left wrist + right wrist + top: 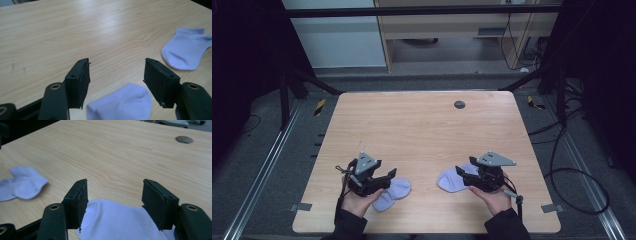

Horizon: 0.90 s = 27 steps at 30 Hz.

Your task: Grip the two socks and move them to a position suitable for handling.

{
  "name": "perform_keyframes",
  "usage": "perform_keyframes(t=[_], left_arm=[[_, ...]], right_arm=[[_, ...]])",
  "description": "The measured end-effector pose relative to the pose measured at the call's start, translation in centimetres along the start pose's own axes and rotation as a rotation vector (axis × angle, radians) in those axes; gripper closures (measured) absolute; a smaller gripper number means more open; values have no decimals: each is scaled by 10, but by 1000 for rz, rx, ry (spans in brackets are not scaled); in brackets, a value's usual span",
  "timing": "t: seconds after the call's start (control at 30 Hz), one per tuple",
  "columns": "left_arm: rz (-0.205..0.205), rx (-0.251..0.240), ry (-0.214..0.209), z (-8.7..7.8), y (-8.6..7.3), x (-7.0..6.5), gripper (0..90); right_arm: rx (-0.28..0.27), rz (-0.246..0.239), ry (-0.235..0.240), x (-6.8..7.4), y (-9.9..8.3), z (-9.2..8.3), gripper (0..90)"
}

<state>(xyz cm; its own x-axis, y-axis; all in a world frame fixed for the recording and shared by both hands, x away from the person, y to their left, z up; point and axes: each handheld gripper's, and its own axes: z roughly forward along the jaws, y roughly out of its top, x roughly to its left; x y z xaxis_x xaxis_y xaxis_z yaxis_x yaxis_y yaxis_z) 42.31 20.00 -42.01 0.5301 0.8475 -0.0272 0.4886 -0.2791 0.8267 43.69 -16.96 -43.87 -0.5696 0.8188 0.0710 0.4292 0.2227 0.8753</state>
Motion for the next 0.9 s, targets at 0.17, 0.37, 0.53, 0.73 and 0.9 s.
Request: perform_keyframes(t=[0.17,0.37,0.53,0.73,0.9], left_arm=[[-35,2,27,-13,-18,17,369],[-72,22,48,-23,-39,31,375],[-76,55,51,-24,-51,34,387],[-69,114,51,-17,-64,36,414],[-48,139,45,-13,-69,32,438]], right_arm=[[6,-21,47,18,8,11,399],[32,-53,88,36,12,25,435],[57,-78,135,55,13,39,459],[74,-98,178,75,13,52,494],[102,-127,217,94,11,65,517]])
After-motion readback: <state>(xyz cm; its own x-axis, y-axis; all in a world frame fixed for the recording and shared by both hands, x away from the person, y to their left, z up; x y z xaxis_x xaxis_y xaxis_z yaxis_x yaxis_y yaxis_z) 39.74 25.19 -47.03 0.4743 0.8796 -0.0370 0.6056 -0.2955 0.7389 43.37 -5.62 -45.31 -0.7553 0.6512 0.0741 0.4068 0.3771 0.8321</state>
